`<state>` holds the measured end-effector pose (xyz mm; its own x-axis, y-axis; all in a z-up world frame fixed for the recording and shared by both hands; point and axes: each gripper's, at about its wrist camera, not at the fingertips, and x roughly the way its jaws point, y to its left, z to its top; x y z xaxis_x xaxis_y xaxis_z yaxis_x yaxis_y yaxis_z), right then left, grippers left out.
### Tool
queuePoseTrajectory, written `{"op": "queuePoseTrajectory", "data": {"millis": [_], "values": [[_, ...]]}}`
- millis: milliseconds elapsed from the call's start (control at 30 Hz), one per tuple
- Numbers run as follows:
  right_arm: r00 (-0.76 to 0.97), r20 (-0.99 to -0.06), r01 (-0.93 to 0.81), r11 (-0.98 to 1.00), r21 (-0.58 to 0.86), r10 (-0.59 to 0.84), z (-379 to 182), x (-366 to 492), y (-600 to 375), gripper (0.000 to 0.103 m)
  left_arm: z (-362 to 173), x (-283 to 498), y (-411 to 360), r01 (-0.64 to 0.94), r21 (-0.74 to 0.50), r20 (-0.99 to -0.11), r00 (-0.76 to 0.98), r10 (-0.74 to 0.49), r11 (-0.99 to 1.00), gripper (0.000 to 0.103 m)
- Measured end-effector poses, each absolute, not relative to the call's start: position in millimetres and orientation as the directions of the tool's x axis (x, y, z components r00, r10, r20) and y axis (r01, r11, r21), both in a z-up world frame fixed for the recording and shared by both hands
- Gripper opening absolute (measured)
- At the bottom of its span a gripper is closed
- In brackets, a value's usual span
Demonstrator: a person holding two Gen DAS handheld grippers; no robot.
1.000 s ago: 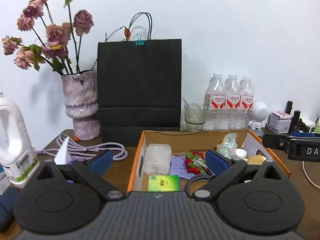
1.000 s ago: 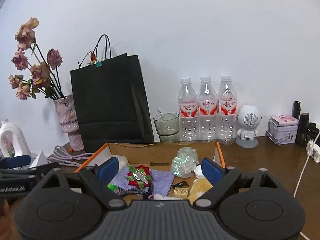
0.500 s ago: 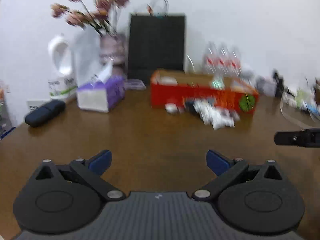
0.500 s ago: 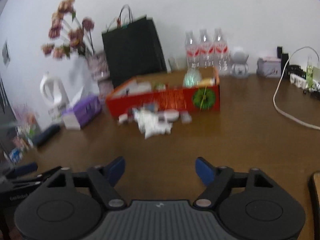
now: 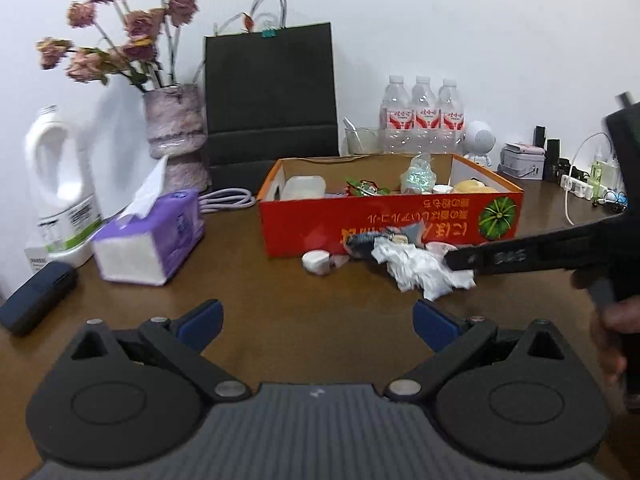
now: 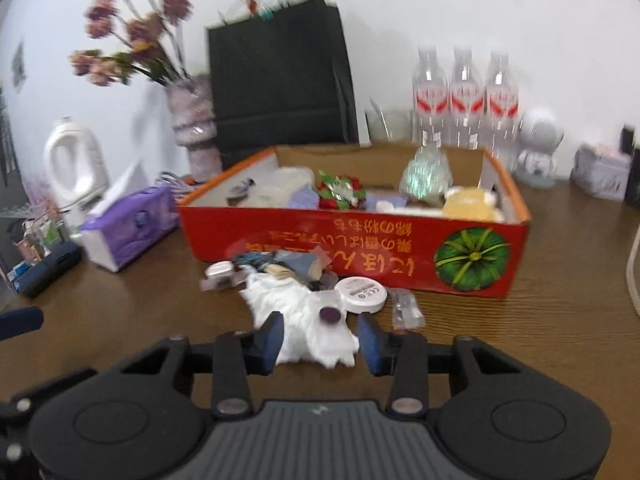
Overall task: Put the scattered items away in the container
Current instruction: 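Grasp a small white item with the right tool while the left tool grasps another white item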
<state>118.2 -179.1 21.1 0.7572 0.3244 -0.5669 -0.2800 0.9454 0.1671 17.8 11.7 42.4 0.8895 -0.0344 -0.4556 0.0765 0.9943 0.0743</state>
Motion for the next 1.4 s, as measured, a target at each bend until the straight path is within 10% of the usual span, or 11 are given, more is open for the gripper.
{"op": "queuePoseTrajectory", "data": {"millis": [133, 533, 867, 1400], "values": [[0.743, -0.583, -0.265, 0.944, 0.197, 0.330, 13.3, 134.9, -178.6, 0.015, 40.8, 61.7, 17.8, 0.101, 0.093, -0.465, 0.884, -0.047, 0.990, 0.103], [0.778, -0.526, -0.195, 0.928, 0.319, 0.344, 8.6, 125.3, -206.6, 0.014, 10.5, 157.1, 33.5, 0.079, 0.026, -0.568, 0.822, -0.050, 0.997, 0.080], [0.766, -0.543, -0.234, 0.936, 0.262, 0.344, 8.8, 122.5, -191.9, 0.014, 3.6, 174.6, 26.0, 0.145, 0.006, -0.606, 0.788, -0.112, 0.989, 0.018], [0.829, -0.458, -0.255, 0.946, 0.200, 0.320, 21.5, 101.6, -185.1, 0.014, 14.6, 86.8, 50.3, -0.031, -0.065, -0.534, 0.846, -0.009, 0.997, 0.010]]}}
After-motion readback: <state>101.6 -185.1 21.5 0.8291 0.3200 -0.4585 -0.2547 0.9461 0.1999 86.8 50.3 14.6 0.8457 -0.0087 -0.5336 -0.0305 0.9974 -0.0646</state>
